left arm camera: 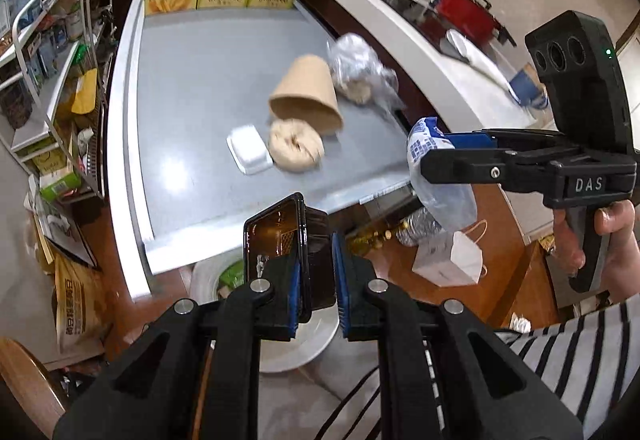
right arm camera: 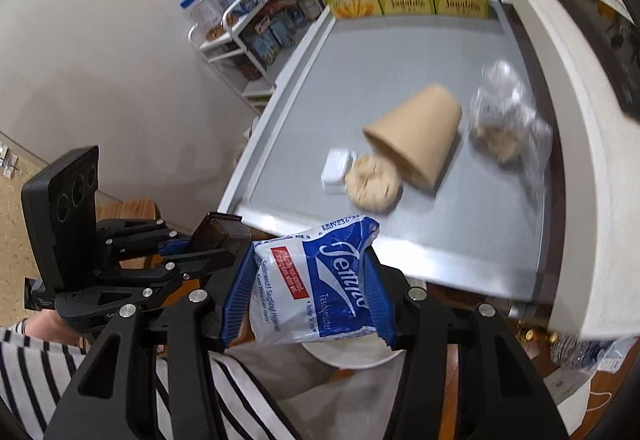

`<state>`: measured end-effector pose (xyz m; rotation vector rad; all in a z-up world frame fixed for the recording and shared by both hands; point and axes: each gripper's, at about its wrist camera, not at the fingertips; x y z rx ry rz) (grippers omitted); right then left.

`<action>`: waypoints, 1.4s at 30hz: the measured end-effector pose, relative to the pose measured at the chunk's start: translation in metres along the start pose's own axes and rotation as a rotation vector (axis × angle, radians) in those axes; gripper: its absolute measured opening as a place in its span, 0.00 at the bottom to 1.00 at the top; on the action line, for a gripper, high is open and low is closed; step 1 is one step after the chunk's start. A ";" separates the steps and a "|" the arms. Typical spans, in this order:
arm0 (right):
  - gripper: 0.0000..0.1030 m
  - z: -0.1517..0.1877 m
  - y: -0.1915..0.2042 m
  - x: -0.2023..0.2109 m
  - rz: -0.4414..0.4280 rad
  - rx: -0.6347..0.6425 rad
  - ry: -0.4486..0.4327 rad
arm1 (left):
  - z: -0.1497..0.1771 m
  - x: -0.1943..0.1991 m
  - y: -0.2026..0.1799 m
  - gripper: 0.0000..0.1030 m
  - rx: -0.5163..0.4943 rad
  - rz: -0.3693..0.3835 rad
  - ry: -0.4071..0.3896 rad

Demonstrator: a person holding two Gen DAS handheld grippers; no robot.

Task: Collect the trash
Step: 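Lift the white-blue packet and brown tray and carry both over the white bin, then open both tools to drop the packet and tray into the bin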

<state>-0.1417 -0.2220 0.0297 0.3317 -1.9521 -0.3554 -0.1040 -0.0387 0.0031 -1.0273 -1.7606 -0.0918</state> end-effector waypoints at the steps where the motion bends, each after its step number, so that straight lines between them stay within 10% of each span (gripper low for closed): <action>1: 0.49 0.004 0.001 -0.001 0.005 0.005 0.008 | 0.003 -0.001 -0.001 0.16 -0.003 -0.004 0.007; 18: 0.49 0.075 -0.018 -0.077 0.060 -0.024 0.225 | 0.055 -0.060 0.005 0.16 -0.018 -0.042 0.211; 42: 0.49 0.080 -0.022 -0.169 0.144 -0.026 0.340 | 0.077 -0.128 0.045 0.16 0.059 -0.097 0.358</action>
Point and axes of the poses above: each gripper's, at about its wrist camera, not at the fingertips, and x roughly against the way its jaws point, y to its left, z to its underside, and after that the axes turned 2 degrees about z, right-handed
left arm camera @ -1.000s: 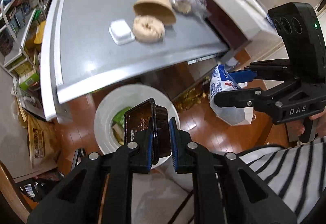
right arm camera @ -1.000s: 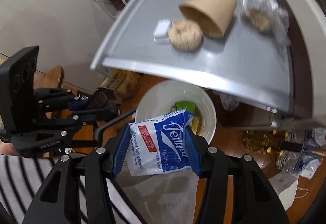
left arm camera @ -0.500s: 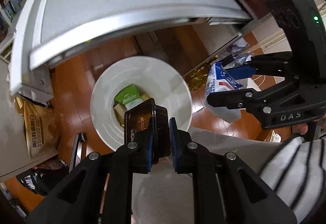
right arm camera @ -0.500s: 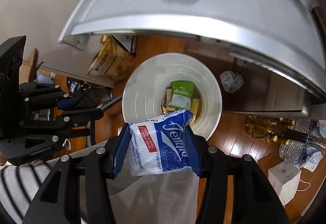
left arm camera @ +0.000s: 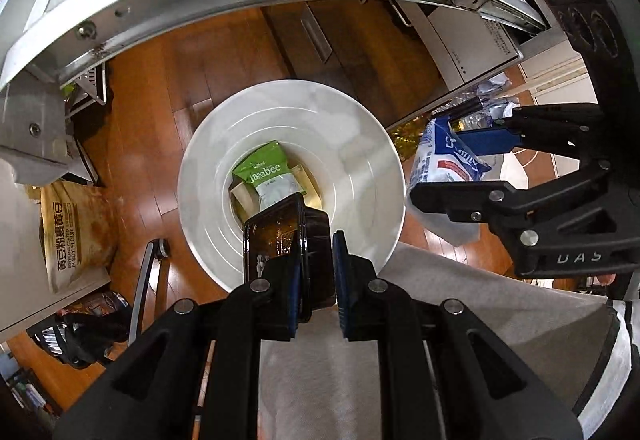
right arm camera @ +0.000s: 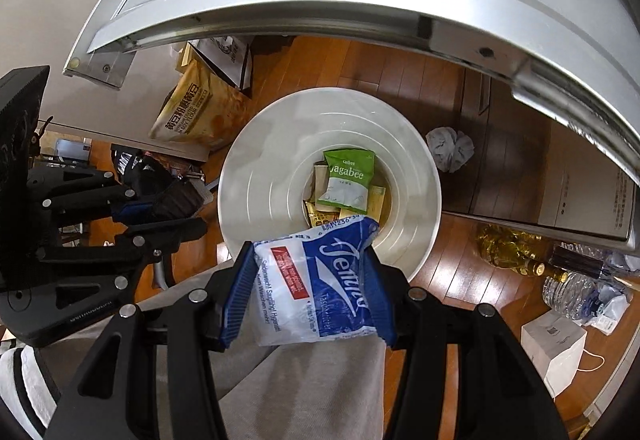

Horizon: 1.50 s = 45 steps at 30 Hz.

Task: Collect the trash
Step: 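Open both tools to drop the packet and tray into the bin, then move both tools back over the counter toward the remaining trash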

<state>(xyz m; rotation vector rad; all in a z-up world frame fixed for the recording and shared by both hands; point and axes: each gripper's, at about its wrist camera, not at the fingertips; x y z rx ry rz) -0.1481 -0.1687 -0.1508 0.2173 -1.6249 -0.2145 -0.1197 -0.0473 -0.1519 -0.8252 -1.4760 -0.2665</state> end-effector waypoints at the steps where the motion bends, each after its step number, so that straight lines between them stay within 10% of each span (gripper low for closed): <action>1: 0.51 -0.001 0.000 0.000 0.003 0.000 -0.002 | 0.000 0.001 0.000 0.17 0.000 -0.005 -0.003; 5: 0.61 0.000 -0.001 0.007 0.003 -0.009 -0.016 | 0.000 0.008 -0.001 0.72 0.004 -0.009 -0.026; 15: 0.76 0.007 -0.004 0.060 0.061 -0.009 -0.114 | 0.002 0.031 0.004 0.74 0.048 -0.002 -0.049; 27: 0.94 -0.064 0.008 0.184 0.421 0.118 -0.516 | -0.025 0.096 -0.021 0.76 -0.005 0.037 -0.232; 45: 0.94 -0.210 -0.050 0.143 0.627 0.072 -0.308 | -0.061 0.118 -0.036 0.76 -0.057 0.090 -0.320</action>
Point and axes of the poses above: each gripper's, at about its wrist camera, not at the fingertips, and x roughly against the way its jaws point, y to its left, z to its underside, and after that the axes turned 2 degrees about z, right-handed
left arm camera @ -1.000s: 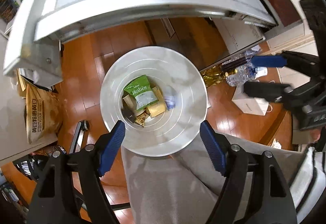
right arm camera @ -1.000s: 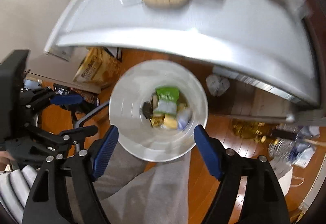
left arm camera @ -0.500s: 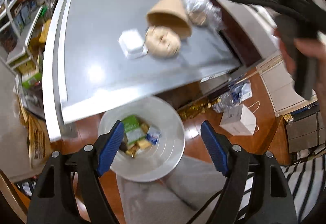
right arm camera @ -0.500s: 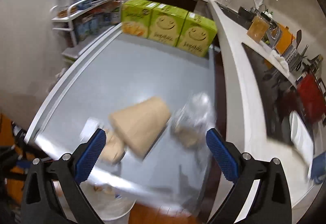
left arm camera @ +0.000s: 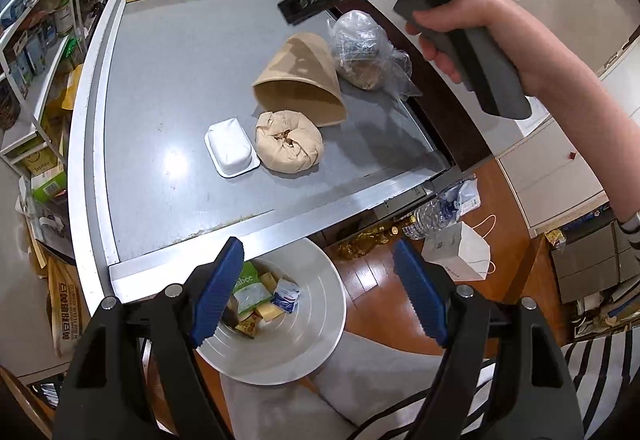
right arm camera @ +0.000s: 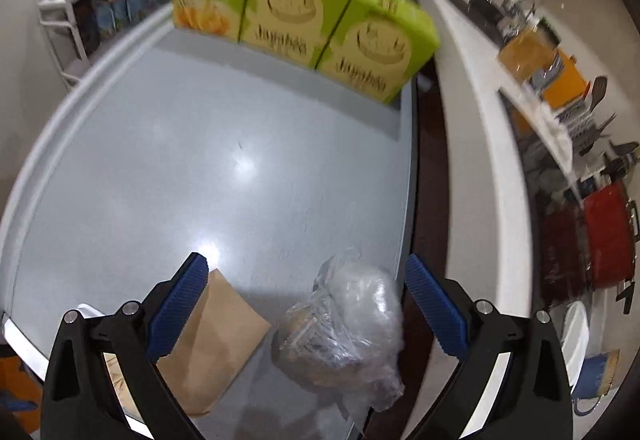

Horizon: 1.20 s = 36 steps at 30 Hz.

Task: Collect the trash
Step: 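Move both tools back over the counter toward the remaining trash, then grasp the clear plastic bag with the right tool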

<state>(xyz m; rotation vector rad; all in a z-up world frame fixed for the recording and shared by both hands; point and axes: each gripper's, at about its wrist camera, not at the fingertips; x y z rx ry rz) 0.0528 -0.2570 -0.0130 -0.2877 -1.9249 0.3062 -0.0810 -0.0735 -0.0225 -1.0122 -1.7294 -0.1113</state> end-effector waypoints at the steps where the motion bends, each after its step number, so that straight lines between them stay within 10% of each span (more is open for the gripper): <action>1: 0.94 0.001 0.000 -0.008 0.000 -0.014 0.033 | 0.000 0.000 0.001 0.76 0.001 0.000 0.001; 15: 0.94 0.012 0.008 0.002 -0.499 -0.224 0.003 | -0.012 -0.002 0.011 0.76 0.020 -0.001 0.008; 20: 0.95 0.021 -0.014 0.040 -0.320 -0.206 -0.069 | -0.015 -0.001 0.013 0.76 0.030 0.006 0.000; 29: 0.95 0.055 -0.012 0.021 -0.176 -0.203 0.050 | -0.020 -0.001 0.014 0.76 0.016 0.026 0.004; 36: 0.96 0.077 0.004 -0.005 -0.455 -0.456 0.110 | -0.021 -0.002 0.016 0.76 0.022 0.025 -0.009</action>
Point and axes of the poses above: each gripper's, at about its wrist camera, not at the fingertips, and x roughly against the way its jaws point, y to its left, z to its underside, and after that the axes turned 2 degrees about z, right-handed
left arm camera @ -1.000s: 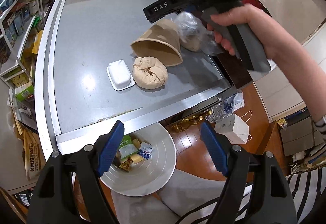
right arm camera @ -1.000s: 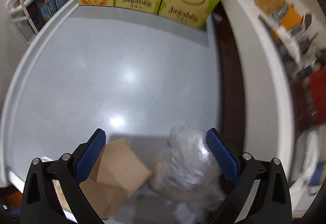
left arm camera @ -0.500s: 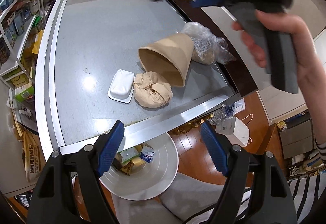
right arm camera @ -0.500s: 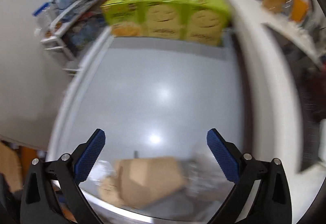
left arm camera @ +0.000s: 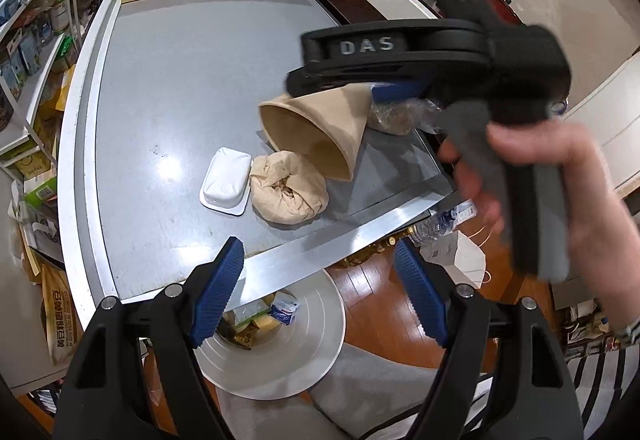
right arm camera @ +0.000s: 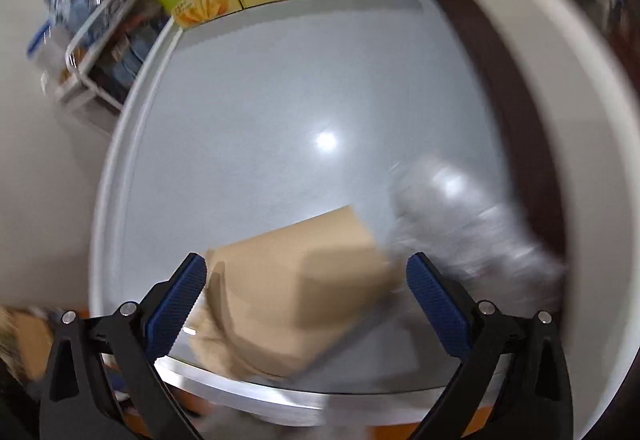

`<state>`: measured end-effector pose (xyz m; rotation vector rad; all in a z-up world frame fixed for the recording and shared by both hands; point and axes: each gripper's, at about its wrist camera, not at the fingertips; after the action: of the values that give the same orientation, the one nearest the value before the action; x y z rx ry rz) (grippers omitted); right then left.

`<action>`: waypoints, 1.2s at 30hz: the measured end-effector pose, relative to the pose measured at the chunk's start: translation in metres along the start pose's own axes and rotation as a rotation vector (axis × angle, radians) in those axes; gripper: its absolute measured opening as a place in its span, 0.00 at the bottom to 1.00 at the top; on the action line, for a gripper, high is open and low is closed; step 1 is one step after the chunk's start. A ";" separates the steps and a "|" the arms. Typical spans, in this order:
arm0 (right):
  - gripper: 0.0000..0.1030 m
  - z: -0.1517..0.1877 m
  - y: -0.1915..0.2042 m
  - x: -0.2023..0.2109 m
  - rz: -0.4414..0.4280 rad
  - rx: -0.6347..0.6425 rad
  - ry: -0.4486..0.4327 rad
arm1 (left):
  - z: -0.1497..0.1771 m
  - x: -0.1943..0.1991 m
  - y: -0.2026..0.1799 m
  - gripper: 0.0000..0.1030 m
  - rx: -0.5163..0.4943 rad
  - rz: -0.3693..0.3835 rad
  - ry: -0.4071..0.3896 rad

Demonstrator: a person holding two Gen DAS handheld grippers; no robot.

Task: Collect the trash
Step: 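Grasp the clear plastic bag with the right tool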

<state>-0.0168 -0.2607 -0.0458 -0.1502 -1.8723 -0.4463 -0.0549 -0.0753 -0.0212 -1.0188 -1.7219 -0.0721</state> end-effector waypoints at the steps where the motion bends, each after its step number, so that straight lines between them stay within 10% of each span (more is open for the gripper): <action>1: 0.96 0.000 0.001 -0.005 -0.041 -0.027 0.009 | 0.002 -0.001 0.001 0.76 0.004 0.000 -0.001; 9: 0.96 -0.012 0.044 -0.020 -0.162 0.050 0.008 | 0.005 0.001 0.011 0.76 0.037 -0.027 -0.004; 17: 0.93 -0.025 0.061 0.034 0.342 0.497 -0.150 | 0.004 0.008 0.020 0.76 0.066 -0.028 -0.025; 22: 0.57 -0.037 0.022 0.020 0.405 0.480 -0.017 | 0.004 0.007 0.019 0.76 0.059 -0.017 -0.025; 36: 0.77 -0.004 0.036 -0.027 0.667 0.901 0.189 | -0.017 -0.015 0.006 0.76 -0.082 -0.067 0.028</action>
<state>0.0073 -0.2257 -0.0617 -0.1048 -1.5563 0.8075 -0.0371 -0.0891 -0.0285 -1.0153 -1.7398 -0.2006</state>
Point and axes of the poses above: each gripper's, at about its wrist camera, not at the fingertips, and x roughly against the way its jaws point, y to its left, z to its underside, and after that the axes turned 2 degrees about z, right-handed
